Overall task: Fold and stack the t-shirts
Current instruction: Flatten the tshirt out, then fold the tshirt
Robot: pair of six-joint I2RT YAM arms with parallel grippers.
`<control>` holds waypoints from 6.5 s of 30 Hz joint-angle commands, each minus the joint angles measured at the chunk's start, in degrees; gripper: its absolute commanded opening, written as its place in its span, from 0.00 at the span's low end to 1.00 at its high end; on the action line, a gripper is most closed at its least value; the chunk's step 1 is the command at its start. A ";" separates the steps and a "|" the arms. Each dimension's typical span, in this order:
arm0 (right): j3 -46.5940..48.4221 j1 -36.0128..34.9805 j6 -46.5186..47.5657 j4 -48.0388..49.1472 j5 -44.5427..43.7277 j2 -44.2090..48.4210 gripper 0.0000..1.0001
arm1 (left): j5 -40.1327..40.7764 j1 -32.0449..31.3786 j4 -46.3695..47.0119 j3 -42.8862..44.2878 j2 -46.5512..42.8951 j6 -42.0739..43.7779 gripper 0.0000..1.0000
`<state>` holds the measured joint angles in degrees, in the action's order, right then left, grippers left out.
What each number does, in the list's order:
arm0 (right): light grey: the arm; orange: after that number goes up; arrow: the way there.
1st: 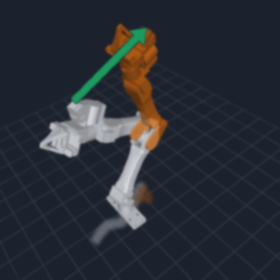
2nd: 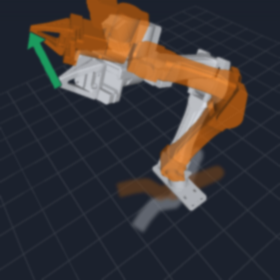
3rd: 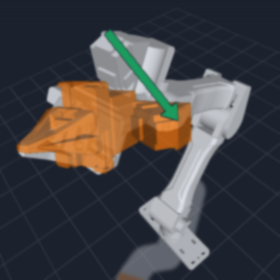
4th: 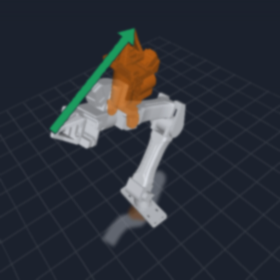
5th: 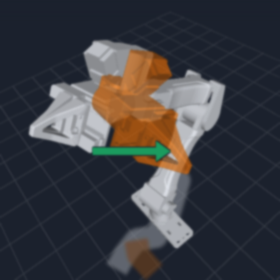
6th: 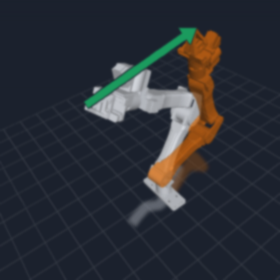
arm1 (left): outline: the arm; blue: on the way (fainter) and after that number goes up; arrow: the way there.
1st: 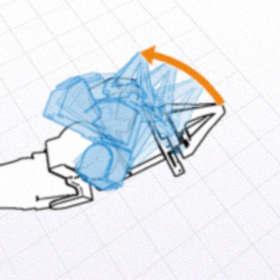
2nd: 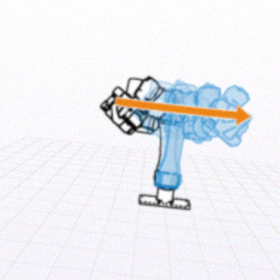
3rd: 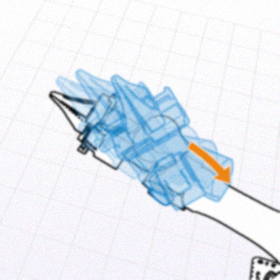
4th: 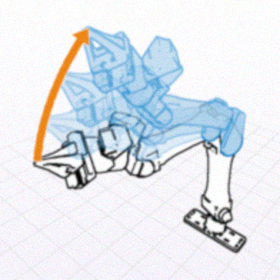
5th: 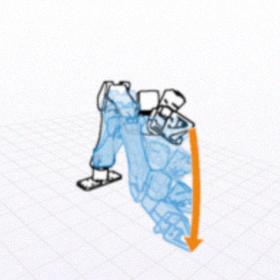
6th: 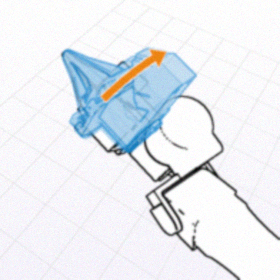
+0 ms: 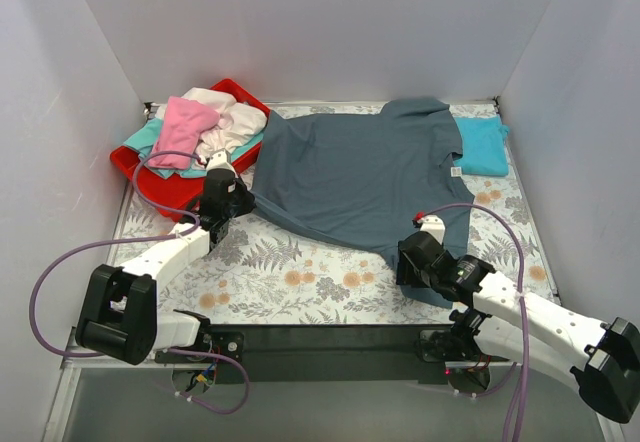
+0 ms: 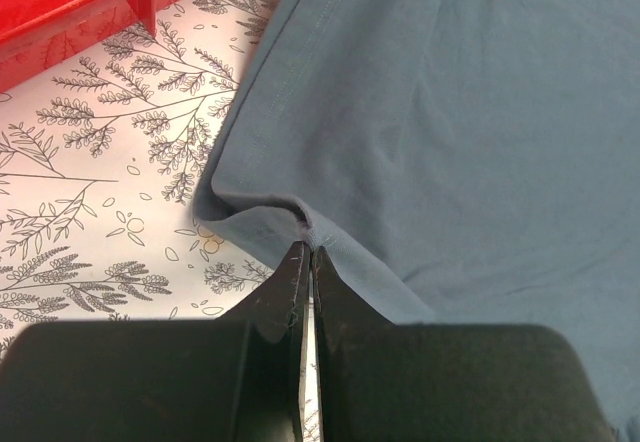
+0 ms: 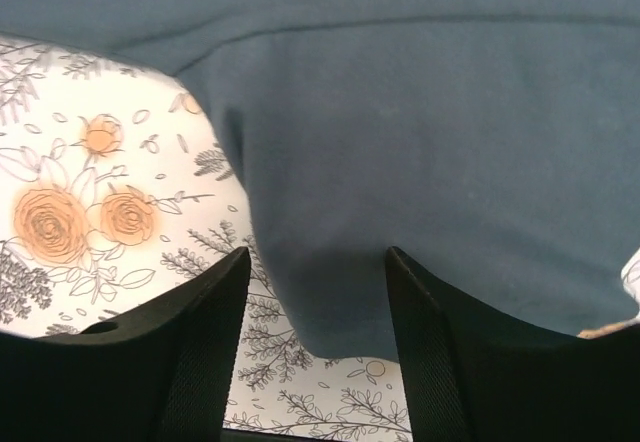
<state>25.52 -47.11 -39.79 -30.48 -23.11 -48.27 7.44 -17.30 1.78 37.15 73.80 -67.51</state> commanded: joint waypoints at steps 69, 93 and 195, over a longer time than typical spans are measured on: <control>25.90 -9.14 0.50 -38.62 6.70 -15.18 0.01 | -4.89 0.25 -6.09 0.47 -15.82 3.08 0.00; 39.08 12.65 18.07 -20.86 -16.35 -34.96 0.01 | -5.95 2.27 4.90 11.98 8.11 3.61 0.00; 13.42 48.26 24.76 11.93 3.35 -26.53 0.01 | -15.00 -9.51 19.49 9.17 33.34 10.98 0.70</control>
<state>38.46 1.02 -16.03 -20.34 -13.45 -76.53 -9.08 -28.62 27.07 48.64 107.24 -58.83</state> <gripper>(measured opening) 0.019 0.701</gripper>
